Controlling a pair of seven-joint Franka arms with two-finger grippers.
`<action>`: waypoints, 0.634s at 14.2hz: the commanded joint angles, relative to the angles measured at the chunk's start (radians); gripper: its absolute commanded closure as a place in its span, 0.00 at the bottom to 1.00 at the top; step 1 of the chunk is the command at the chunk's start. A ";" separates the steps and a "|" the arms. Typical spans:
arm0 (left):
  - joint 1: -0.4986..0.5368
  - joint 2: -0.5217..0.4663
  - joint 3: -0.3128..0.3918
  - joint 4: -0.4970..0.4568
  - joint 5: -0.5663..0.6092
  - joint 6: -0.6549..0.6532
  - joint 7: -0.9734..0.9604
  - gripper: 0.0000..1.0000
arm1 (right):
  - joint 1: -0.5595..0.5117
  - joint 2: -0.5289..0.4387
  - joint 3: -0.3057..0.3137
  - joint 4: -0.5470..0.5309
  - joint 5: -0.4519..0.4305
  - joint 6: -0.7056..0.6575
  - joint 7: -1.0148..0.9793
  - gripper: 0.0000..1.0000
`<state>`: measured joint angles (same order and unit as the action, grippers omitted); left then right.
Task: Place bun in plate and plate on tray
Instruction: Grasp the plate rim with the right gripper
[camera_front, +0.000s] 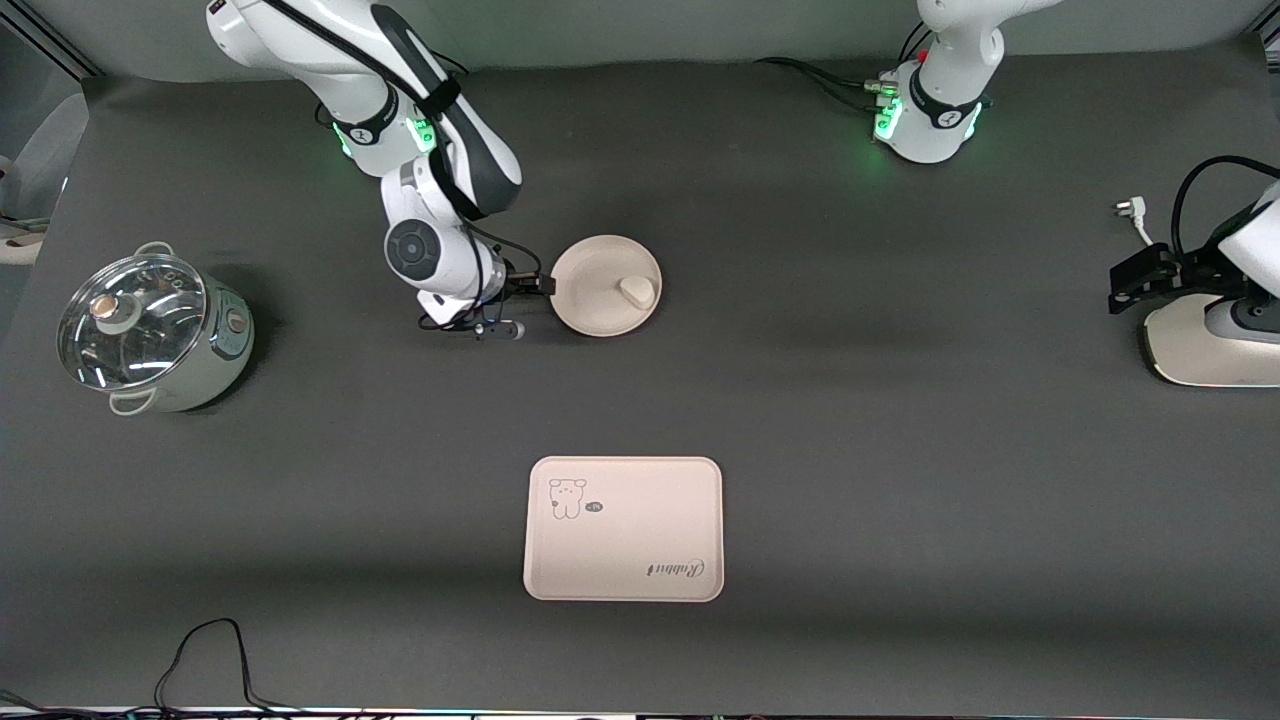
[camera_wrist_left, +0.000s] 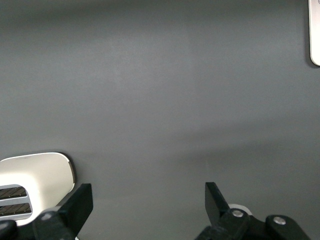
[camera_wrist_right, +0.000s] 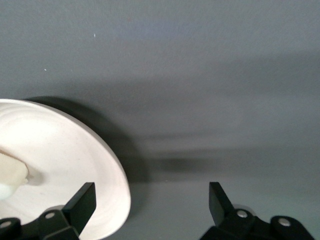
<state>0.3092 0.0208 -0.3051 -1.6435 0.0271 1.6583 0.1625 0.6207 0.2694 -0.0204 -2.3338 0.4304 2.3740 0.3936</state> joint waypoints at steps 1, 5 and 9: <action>-0.013 -0.009 0.003 -0.013 0.013 -0.002 -0.017 0.00 | 0.033 0.008 -0.010 0.007 0.065 0.011 0.060 0.00; -0.012 -0.010 0.003 -0.013 0.014 -0.020 -0.015 0.00 | 0.079 0.016 -0.012 0.007 0.071 0.014 0.142 0.00; -0.004 -0.010 0.006 -0.013 0.001 -0.026 -0.015 0.00 | 0.117 0.059 -0.012 0.005 0.071 0.076 0.165 0.01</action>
<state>0.3081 0.0254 -0.3053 -1.6452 0.0270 1.6430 0.1604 0.6991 0.2945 -0.0205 -2.3340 0.4757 2.4005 0.5337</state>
